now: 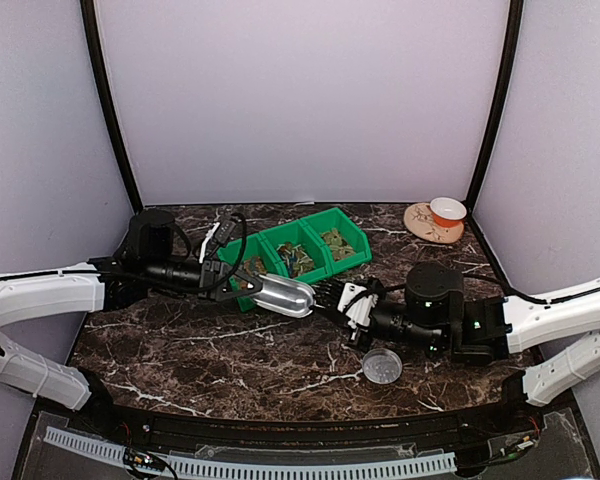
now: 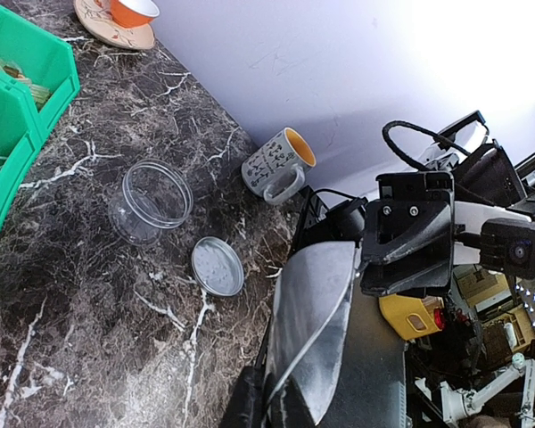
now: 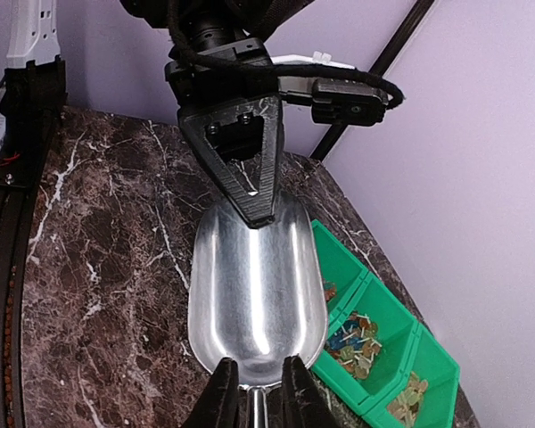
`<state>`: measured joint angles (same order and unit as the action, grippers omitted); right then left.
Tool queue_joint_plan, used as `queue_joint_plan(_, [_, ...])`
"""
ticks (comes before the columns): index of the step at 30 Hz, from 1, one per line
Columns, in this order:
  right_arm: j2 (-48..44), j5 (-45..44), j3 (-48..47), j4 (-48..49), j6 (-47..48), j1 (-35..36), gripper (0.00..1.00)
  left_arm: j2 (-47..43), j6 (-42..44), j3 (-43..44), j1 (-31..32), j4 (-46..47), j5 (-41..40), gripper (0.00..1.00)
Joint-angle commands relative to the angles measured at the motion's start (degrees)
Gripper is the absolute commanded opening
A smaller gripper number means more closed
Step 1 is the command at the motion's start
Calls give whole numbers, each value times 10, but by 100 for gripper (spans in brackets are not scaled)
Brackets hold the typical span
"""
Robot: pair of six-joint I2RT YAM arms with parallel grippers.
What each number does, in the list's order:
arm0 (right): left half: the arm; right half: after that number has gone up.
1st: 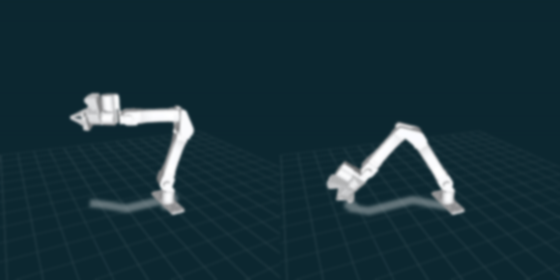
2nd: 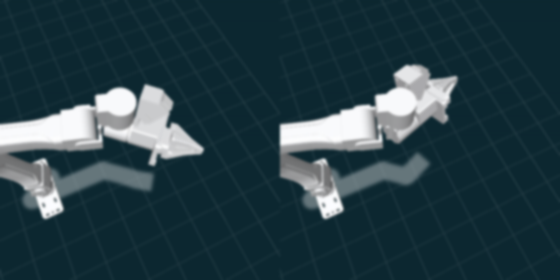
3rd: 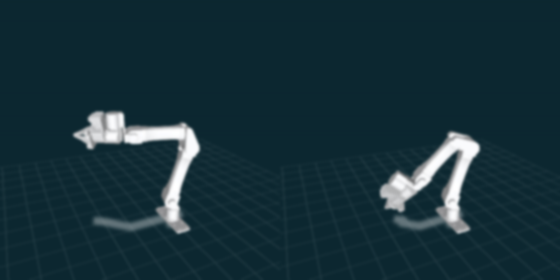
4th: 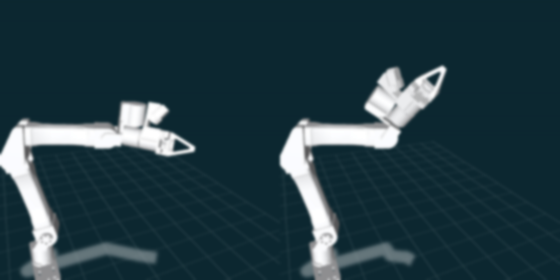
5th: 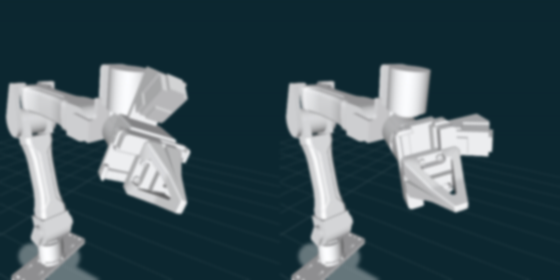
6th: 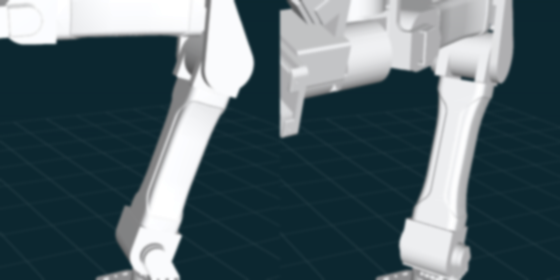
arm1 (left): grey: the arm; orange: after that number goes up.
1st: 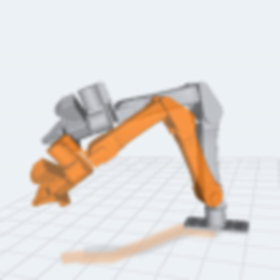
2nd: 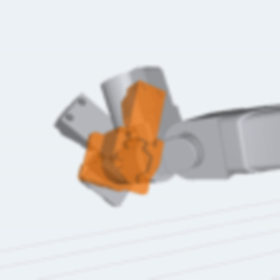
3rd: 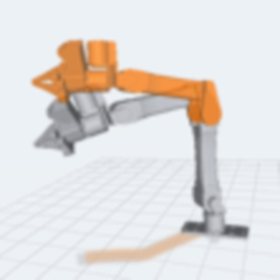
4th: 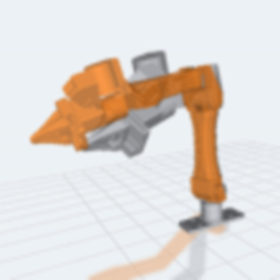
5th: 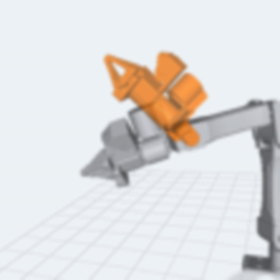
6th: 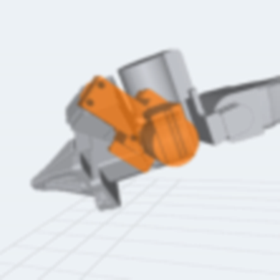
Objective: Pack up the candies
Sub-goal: Pass from the left arm to the right
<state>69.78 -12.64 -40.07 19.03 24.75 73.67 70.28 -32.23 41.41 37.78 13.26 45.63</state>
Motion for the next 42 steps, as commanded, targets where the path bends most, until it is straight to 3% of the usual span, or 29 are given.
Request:
queue_joint_plan(1, [-6, -8, -10, 26, -10, 0, 24, -9, 2, -8, 3, 18, 3, 0])
queue_joint_plan(6, [-16, -43, -2, 11, -6, 0, 32, -18, 16, -2, 3, -4, -4, 0])
queue_joint_plan(12, [-27, -48, 6, -4, -2, 0, 34, -22, 20, 5, 3, -9, -3, 0])
queue_joint_plan(23, [10, -36, -15, -53, -7, 1, 31, -19, 25, 19, 3, -21, -5, 0])
queue_joint_plan(42, [26, -37, -26, -18, -1, 0, 22, -10, 16, 13, 4, -10, -3, 0])
